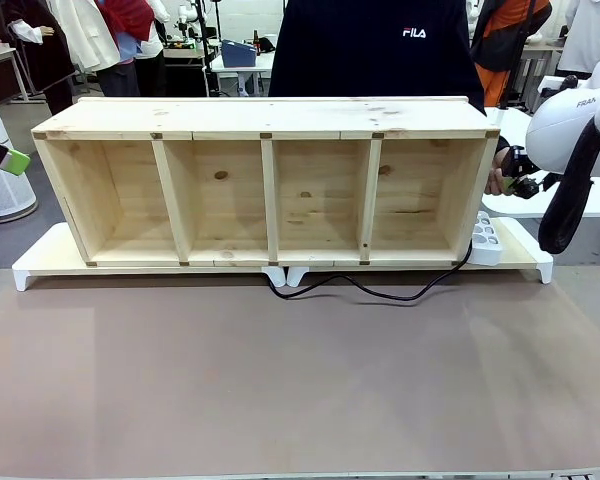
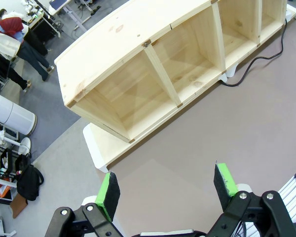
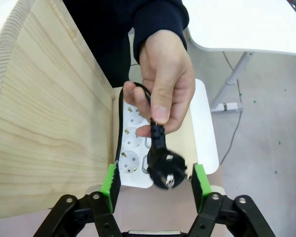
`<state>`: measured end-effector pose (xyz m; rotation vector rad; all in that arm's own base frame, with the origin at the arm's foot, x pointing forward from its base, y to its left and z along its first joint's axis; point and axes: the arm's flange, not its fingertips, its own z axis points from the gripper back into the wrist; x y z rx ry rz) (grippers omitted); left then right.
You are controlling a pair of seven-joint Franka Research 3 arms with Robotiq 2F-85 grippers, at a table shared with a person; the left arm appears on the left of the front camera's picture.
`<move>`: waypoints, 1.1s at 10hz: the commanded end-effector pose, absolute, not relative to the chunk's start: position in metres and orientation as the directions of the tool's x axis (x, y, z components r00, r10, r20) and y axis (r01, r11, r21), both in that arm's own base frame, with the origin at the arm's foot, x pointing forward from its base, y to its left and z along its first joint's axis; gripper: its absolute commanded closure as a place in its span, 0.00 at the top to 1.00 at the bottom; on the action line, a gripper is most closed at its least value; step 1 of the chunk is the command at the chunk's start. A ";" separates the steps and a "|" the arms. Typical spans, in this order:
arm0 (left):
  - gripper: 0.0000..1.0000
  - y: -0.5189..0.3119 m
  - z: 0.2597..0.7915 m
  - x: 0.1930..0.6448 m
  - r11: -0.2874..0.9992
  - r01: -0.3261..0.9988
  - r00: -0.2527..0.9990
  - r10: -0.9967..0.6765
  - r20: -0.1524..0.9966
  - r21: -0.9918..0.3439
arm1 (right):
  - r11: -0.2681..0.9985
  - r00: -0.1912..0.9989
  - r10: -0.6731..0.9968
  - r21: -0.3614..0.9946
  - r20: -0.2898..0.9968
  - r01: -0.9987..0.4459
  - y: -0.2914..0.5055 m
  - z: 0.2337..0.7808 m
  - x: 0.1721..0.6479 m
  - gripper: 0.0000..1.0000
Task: Perform cable management.
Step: Release the Power Cable when the human grasps it.
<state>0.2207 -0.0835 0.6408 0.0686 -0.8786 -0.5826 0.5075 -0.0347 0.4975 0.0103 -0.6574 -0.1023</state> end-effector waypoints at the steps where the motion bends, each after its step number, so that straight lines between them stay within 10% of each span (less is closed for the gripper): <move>1: 1.00 -0.084 0.639 0.222 0.844 0.452 0.489 -0.506 0.710 0.289 | 0.995 0.798 -0.091 0.018 0.596 0.100 -0.033 0.502 0.511 1.00; 11: 1.00 -0.084 0.639 0.222 0.844 0.452 0.489 -0.506 0.710 0.289 | 0.995 0.790 -0.098 0.042 0.605 0.091 -0.035 0.497 0.507 1.00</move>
